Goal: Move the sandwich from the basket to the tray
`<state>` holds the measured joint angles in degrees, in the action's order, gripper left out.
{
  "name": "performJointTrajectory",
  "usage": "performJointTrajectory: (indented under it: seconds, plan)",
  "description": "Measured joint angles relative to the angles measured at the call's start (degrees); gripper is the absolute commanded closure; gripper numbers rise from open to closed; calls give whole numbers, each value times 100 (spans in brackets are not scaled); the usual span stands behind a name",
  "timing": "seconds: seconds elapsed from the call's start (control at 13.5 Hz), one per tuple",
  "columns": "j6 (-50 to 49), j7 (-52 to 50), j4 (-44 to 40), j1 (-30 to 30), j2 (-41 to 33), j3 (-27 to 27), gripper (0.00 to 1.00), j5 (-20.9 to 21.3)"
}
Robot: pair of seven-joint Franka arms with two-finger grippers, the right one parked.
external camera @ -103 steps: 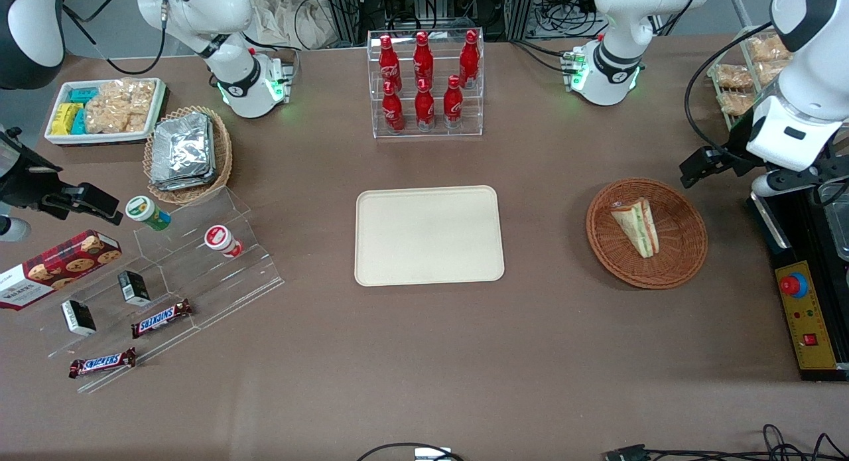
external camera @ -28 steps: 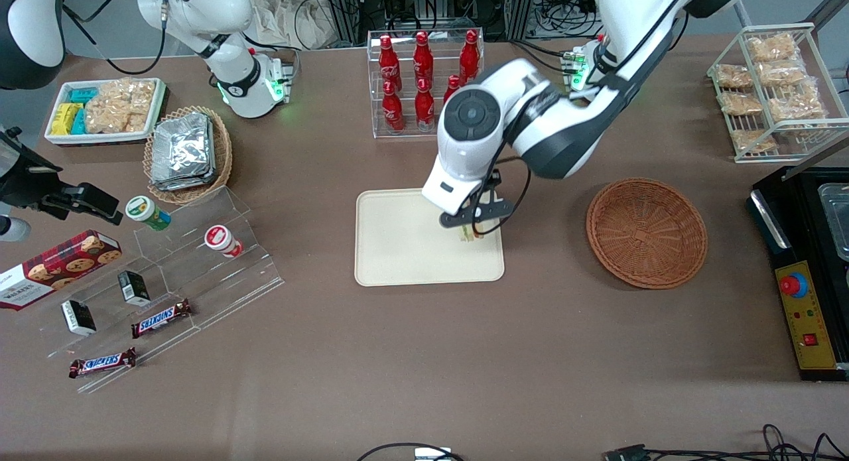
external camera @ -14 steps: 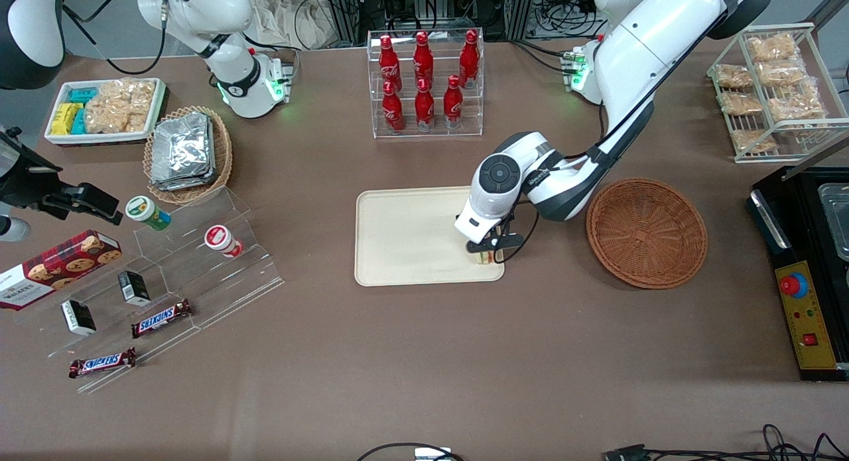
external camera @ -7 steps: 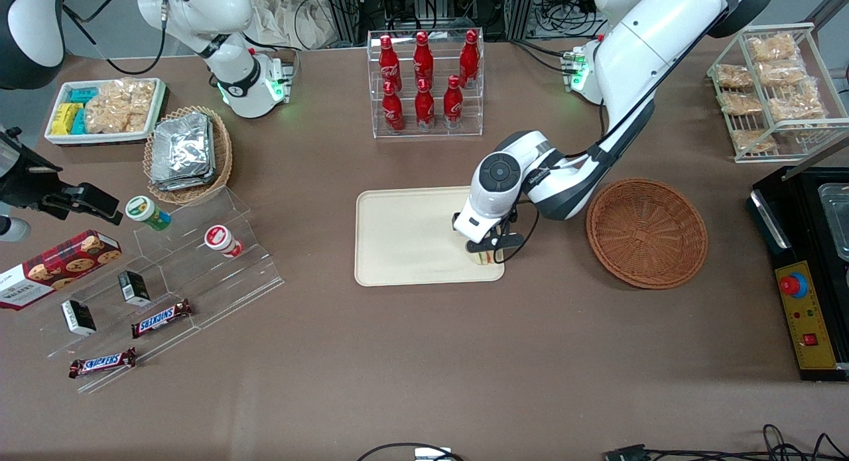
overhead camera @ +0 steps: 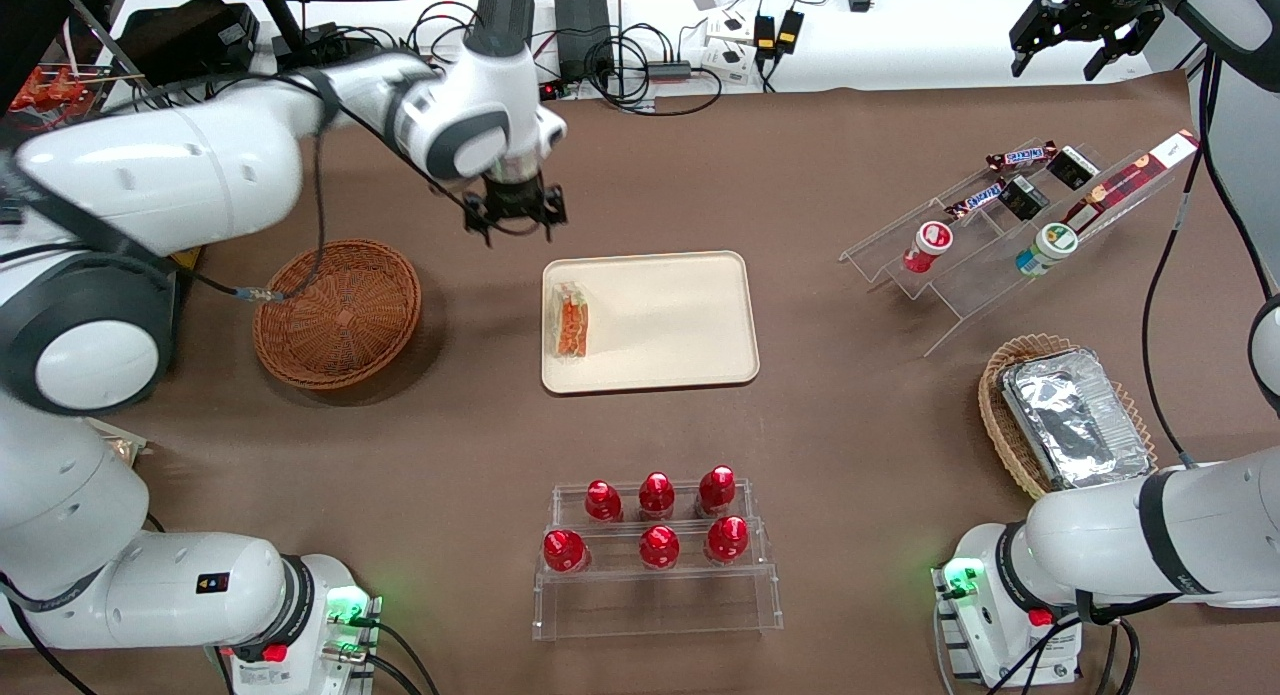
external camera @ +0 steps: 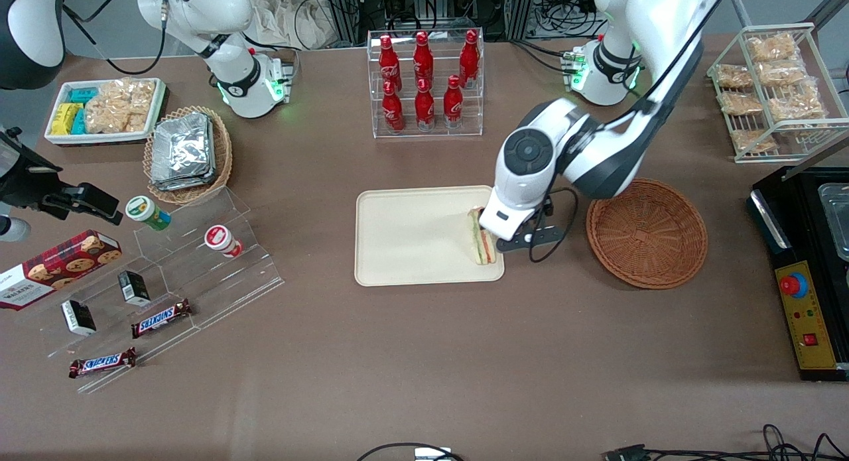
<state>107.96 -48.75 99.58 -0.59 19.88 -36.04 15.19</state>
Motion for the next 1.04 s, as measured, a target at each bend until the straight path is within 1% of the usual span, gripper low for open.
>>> performJointTrajectory:
  seconds: [0.07,0.22,0.37,0.52,0.59,0.81,1.04]
  plan:
    - [-260,519,-132,-5,-333,342,0,-285]
    - [-452,1355,-132,-14,-1003,1262,0,-791]
    - [-531,2006,89,-27,-1589,2192,0,-977]
    - [-670,2528,363,-66,-2015,2872,0,-1017]
    - [-724,2743,446,-74,-2159,3093,0,-1026]
    - [-749,3205,484,-99,-2395,3481,0,-1053]
    - [-748,3489,445,-124,-2461,3617,0,-1220]
